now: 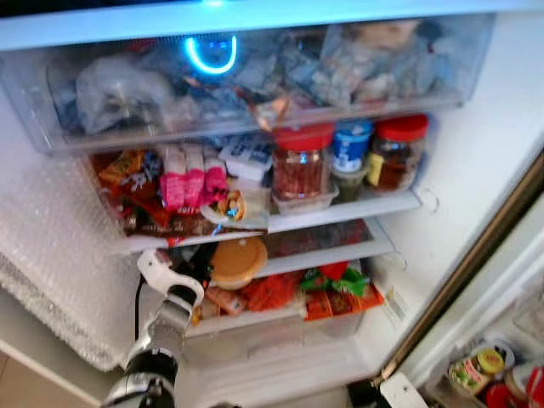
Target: Restocking fridge
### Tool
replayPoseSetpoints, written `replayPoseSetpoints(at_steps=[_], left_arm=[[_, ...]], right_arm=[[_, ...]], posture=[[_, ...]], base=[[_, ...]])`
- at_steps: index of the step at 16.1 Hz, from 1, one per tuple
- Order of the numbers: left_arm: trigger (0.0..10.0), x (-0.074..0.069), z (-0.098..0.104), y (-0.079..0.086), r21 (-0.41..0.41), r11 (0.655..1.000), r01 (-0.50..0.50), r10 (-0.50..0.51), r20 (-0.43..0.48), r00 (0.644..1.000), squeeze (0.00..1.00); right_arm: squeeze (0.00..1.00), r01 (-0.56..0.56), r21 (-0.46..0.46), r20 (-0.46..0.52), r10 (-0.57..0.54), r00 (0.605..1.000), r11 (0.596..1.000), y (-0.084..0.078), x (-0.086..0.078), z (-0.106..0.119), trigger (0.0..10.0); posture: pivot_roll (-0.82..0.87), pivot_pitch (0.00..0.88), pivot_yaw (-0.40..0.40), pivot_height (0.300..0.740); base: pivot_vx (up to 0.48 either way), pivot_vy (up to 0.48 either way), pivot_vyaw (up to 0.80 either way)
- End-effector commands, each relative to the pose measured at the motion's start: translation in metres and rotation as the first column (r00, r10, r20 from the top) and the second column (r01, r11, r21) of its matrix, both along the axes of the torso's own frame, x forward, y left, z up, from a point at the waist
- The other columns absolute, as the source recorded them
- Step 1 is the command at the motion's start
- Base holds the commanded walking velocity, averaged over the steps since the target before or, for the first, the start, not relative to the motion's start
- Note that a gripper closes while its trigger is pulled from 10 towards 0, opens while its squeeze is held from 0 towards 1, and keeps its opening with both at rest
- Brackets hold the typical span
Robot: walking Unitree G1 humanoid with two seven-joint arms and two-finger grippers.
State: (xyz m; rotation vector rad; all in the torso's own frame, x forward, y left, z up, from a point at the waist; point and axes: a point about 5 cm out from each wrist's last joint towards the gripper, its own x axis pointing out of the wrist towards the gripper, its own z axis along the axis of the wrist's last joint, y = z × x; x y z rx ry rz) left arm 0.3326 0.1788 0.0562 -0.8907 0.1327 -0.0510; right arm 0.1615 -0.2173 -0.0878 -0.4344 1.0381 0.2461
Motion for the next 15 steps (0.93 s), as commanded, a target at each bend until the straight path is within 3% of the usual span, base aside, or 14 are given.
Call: replayPoseSetpoints(at_steps=[1, 6, 13, 15], left_arm=[[10.0, 0.004, 0.001, -0.004, 0.018, 1.000, -0.007, 0.007, -0.007, 1.000, 0.00], [10.0, 0.009, -0.001, -0.009, 0.063, 0.997, -0.047, 0.051, -0.068, 0.996, 0.00], [10.0, 0.020, 0.010, -0.021, 0.012, 0.995, -0.103, 0.103, -0.042, 0.994, 0.00], [10.0, 0.025, 0.020, -0.018, 0.012, 0.991, -0.135, 0.135, -0.008, 0.991, 0.00]], right_arm=[[0.00, -0.011, 0.021, -0.092, 0.013, 0.996, 1.000, 0.007, -0.024, -0.011, 10.0], [0.00, -0.019, 0.018, -0.090, 0.021, 0.996, 1.000, 0.004, -0.025, -0.011, 10.0], [0.00, -0.009, 0.011, -0.068, 0.010, 0.998, 1.000, -0.004, -0.032, -0.010, 10.0], [0.00, -0.010, 0.009, -0.073, 0.011, 0.997, 1.000, -0.007, -0.037, -0.011, 10.0]], posture=[[-0.09, 0.031, 0.032, 0.652], [-0.12, 0.079, 0.026, 0.652], [-0.22, 0.176, 0.002, 0.652], [-0.24, 0.200, -0.013, 0.652]], base=[[0.000, 0.000, 0.00], [0.000, 0.000, 0.00], [0.000, 0.000, 0.00], [0.000, 0.000, 0.00]])
